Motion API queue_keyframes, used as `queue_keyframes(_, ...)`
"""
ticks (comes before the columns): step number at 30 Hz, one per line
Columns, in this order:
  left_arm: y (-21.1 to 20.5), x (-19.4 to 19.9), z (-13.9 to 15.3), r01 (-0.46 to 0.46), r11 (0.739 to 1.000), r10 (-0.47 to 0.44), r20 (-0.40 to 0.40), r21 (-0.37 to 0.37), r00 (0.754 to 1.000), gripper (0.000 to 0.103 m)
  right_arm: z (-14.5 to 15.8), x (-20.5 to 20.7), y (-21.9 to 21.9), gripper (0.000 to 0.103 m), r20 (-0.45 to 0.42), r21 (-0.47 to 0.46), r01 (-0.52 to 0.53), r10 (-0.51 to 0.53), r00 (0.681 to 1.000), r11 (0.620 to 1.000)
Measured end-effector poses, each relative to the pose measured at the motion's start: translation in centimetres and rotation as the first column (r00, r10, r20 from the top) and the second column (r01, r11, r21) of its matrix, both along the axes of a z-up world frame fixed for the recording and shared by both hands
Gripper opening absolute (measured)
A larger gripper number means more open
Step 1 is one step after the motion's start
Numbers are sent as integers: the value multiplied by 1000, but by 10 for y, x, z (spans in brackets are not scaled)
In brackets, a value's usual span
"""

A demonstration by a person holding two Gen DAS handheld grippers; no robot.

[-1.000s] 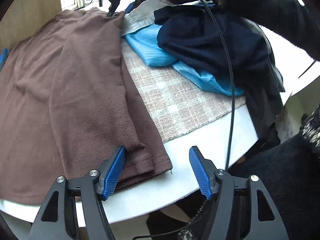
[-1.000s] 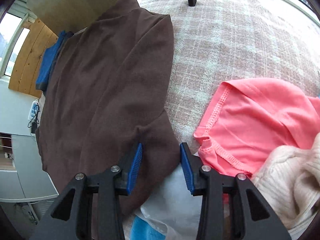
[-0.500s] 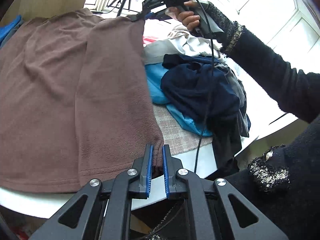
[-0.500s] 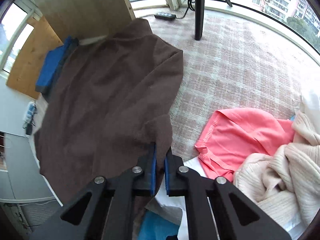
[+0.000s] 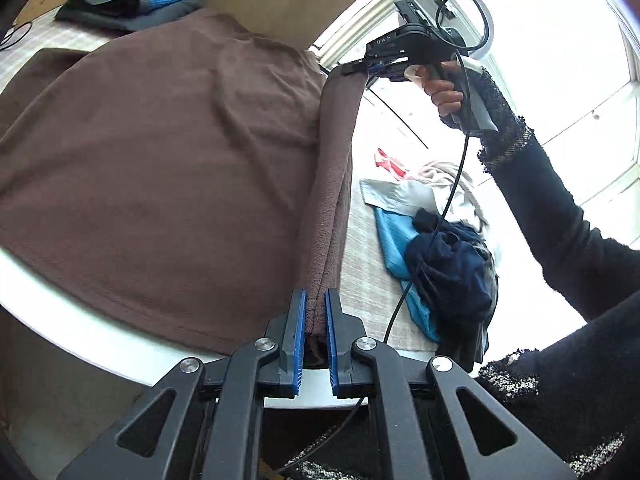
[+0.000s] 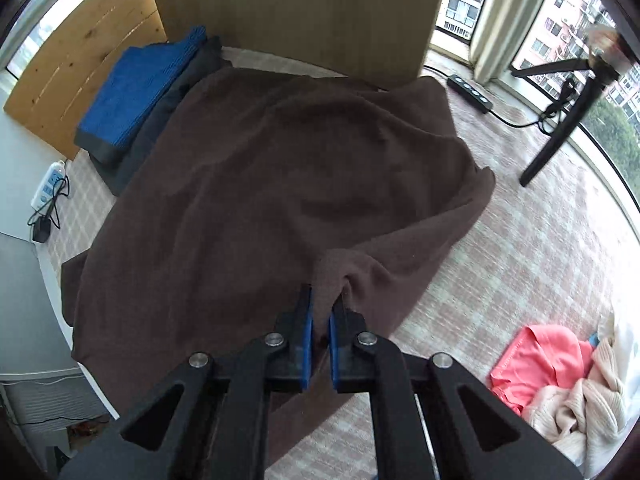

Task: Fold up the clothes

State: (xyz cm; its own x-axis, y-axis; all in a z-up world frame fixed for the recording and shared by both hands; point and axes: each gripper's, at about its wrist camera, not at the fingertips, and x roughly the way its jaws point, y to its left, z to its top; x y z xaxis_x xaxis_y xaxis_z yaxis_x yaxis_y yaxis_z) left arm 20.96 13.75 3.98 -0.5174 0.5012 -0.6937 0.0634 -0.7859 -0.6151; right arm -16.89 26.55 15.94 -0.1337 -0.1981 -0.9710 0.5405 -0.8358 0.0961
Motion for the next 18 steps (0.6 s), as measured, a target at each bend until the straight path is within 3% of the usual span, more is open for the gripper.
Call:
queue_keyframes(6, -24, -4, -29, -77, 996, 82, 99, -51, 992, 11, -43, 7, -52, 13, 24, 53, -127, 125, 992, 991)
queue_keyframes(9, -35, -6, -44, -114, 990, 124, 146, -79, 981, 14, -25, 2, -31, 20, 85, -119, -99, 110, 990, 988)
queue_keyframes(13, -38, 6, -18, -151, 981, 161, 77, -121, 984, 14, 22, -14, 42, 23, 18, -368, 11, -5, 1000, 930)
queue_keyframes(15, -36, 2, -8, -129, 986, 133, 34, -109, 990, 14, 22, -23, 65, 23, -19, -338, 62, -73, 997, 939)
queue_keyframes(18, -22, -16, -1, -46, 993, 45, -10, -113, 999, 14, -4, -29, 74, 23, 26, -304, 99, -96, 995, 947)
